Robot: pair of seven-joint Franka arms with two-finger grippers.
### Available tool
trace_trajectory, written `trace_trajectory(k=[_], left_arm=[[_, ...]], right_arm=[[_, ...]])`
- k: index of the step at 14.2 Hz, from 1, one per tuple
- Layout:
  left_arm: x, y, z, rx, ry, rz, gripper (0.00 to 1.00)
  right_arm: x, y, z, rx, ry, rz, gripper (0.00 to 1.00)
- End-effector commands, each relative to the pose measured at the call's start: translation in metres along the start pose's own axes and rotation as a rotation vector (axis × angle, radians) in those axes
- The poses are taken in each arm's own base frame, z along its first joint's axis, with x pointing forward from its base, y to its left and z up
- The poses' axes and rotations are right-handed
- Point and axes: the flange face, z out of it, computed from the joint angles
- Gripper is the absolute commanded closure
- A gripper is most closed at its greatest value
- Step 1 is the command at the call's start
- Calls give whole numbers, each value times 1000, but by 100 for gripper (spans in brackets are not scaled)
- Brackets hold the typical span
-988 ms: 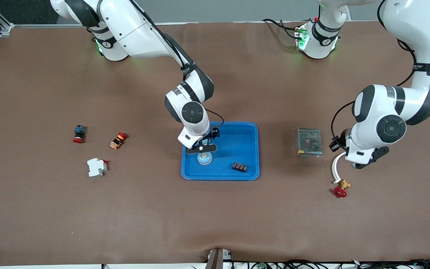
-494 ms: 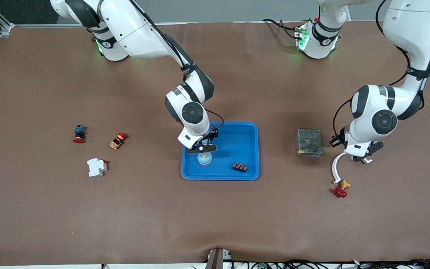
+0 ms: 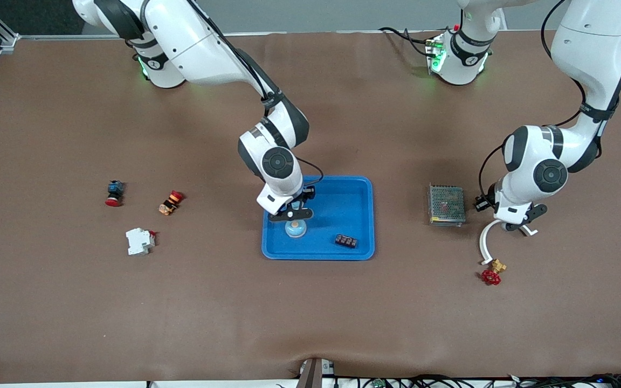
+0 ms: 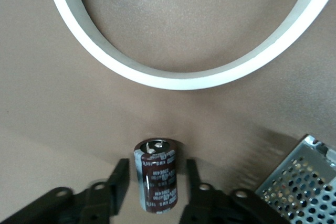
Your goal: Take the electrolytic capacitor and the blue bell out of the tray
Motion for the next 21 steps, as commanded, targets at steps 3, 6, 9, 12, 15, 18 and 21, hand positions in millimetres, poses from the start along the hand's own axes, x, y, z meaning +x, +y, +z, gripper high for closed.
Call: trace_trajectory(k=[3,6,9,12,15,18,21], left_arm=[[12,11,-51,-18,82,14,0],[15,38,-92,-13,76,32,0],[12,73,-129,-42,84,-27,0],[-6,122,-147,-95,98,-116,0],[-23,182,-149,-136,94,-229,0],[-46,247,-142,-178,73,-346,0],[-63,289,-124,-193,41,-450,0]], right_arm=[[10,2,-68,-11,-60,7,69],[26,18,-127,-24,-111,-8,69],[47,70,-175,-22,-156,-83,69],[70,143,-210,8,-176,-217,69],[88,216,-235,31,-158,-385,69],[105,294,-239,-5,-153,-530,69],[116,355,-243,-60,-144,-673,69]])
